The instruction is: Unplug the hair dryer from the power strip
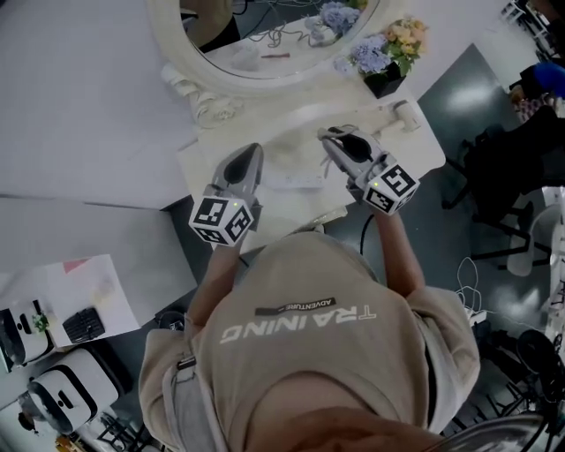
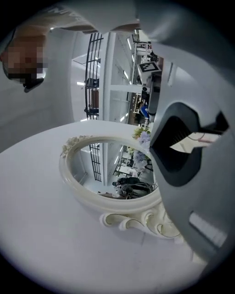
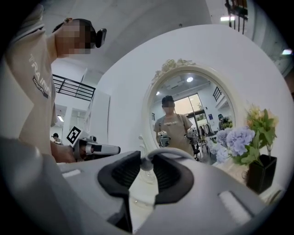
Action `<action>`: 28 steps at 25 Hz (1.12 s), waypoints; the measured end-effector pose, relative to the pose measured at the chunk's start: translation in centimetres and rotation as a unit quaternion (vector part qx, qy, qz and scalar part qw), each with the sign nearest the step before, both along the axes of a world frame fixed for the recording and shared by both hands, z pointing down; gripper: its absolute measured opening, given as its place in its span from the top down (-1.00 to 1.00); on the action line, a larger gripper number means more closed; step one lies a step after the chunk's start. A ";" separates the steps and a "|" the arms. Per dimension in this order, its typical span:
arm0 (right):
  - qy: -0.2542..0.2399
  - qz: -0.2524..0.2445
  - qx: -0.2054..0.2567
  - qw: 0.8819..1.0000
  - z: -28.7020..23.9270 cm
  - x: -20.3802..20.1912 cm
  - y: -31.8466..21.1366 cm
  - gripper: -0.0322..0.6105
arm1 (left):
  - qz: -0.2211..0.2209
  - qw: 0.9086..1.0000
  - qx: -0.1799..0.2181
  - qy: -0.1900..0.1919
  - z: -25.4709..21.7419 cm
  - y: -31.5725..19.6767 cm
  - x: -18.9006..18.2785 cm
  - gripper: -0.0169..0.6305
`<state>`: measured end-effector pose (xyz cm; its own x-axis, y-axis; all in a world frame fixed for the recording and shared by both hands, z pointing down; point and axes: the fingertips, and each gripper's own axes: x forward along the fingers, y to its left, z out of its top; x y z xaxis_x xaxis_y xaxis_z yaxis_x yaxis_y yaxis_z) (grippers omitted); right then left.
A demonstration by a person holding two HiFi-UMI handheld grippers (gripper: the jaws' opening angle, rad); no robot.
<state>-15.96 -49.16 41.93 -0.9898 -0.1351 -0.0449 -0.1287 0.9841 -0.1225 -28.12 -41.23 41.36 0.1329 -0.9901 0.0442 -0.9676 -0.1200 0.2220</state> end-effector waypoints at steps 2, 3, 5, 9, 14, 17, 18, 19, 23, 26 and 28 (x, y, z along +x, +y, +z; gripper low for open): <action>-0.008 0.002 0.008 1.000 -1.2 -0.4 -0.2 0.60 | -0.003 1.000 0.012 -0.014 -1.2 0.1 -0.4 0.94; -0.011 0.003 0.008 1.000 -1.7 -0.6 -0.2 0.60 | -0.003 1.000 0.016 -0.014 -1.7 0.2 -0.6 0.94; -0.020 0.005 0.006 1.000 -3.0 -0.8 -0.2 0.60 | -0.001 1.000 0.022 -0.010 -2.7 0.5 -1.0 0.94; -0.024 0.001 0.011 1.000 -4.6 -1.3 0.1 0.60 | -0.014 0.999 0.033 -0.035 -4.0 0.8 -2.3 0.94; -0.006 0.005 0.034 0.999 -5.0 -1.6 0.7 0.60 | -0.024 0.997 0.038 -0.061 -4.7 0.9 -3.1 0.94; 0.003 0.007 0.034 0.999 -4.6 -1.8 0.8 0.60 | -0.023 0.996 0.040 -0.073 -5.0 0.8 -3.1 0.94; 0.008 0.008 0.036 0.999 -4.4 -1.8 0.9 0.60 | -0.022 0.996 0.040 -0.078 -5.0 0.8 -3.0 0.94; 0.013 0.007 0.040 0.999 -4.2 -1.9 1.0 0.60 | -0.021 0.996 0.039 -0.081 -5.0 0.7 -2.8 0.94; 0.033 0.005 0.052 0.998 -3.5 -2.3 1.4 0.60 | -0.013 0.996 0.032 -0.086 -4.6 0.8 -2.3 0.94; 0.035 0.010 0.047 0.998 -3.3 -2.2 1.2 0.60 | -0.014 0.995 0.027 -0.095 -4.3 1.0 -2.1 0.94; 0.034 0.014 0.044 0.998 -3.2 -2.1 1.1 0.60 | -0.016 0.995 0.023 -0.097 -3.9 1.0 -2.1 0.94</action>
